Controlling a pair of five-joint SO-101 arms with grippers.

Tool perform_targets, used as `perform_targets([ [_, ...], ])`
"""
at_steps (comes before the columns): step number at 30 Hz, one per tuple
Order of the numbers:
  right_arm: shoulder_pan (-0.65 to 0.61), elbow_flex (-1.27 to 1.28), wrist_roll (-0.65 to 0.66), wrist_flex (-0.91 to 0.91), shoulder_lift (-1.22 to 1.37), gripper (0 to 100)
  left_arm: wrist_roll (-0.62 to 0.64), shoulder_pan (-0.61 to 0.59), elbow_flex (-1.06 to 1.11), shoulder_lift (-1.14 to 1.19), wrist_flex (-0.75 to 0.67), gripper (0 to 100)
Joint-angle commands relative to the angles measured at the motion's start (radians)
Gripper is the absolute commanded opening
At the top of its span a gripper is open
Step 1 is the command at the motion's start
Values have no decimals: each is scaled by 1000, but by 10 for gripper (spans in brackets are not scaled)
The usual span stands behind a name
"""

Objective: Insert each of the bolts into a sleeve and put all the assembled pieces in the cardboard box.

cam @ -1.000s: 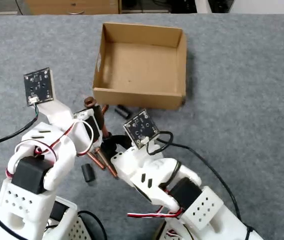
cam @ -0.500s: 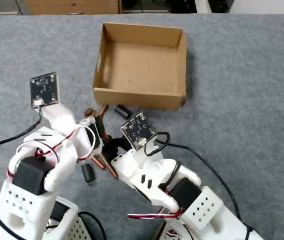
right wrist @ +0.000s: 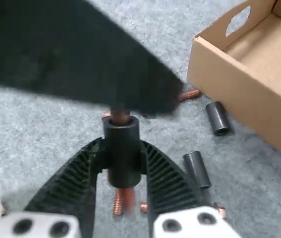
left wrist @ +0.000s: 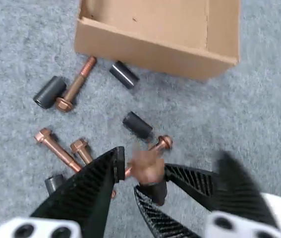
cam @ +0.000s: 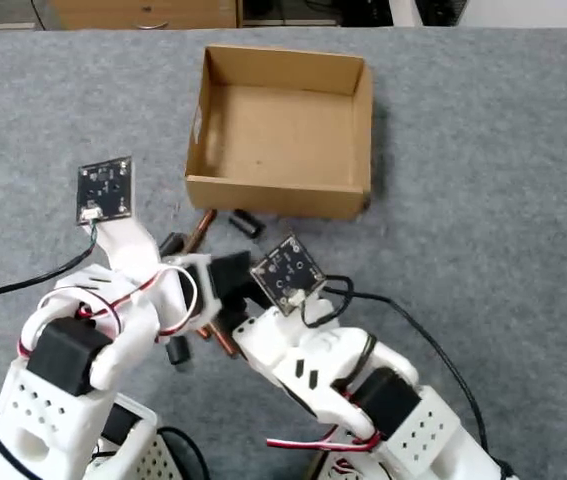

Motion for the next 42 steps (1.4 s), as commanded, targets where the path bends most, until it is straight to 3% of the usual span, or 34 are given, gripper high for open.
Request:
perform_targets([
  [1, 8, -16, 8, 3, -45, 1, 9, 25, -29, -12, 5, 440],
  [9, 70, -18, 6, -21, -50, 1, 9, 9, -80, -12, -3, 481],
  [15, 302, -41, 6, -95, -41, 1, 11, -255, -333, -8, -109, 478],
  [19, 433, -154, 2, -106, 13, 1, 94, -351, -307, -10, -37, 471],
  [22, 513, -286, 6, -106, 124, 1, 86, -402, -186, -8, 35, 358],
  [26, 596, -518, 8, -107, 335, 1, 15, -476, 15, -10, 17, 29],
  [27, 615, -582, 8, -103, 398, 1, -3, -499, 66, -10, -5, 9],
  [29, 641, -705, 14, -101, 535, 1, -44, -539, 166, -10, -77, 77],
  [32, 657, -886, 78, -80, 756, 1, -132, -589, 318, -10, -226, 11],
  [34, 657, -1026, 101, -21, 906, 1, -166, -615, 436, -10, -328, 28],
  [37, 656, -1270, 104, 129, 1125, 1, -204, -644, 595, -10, -465, 19],
  [42, 657, -1681, 100, 417, 1491, 1, -229, -652, 760, -10, -572, 19],
])
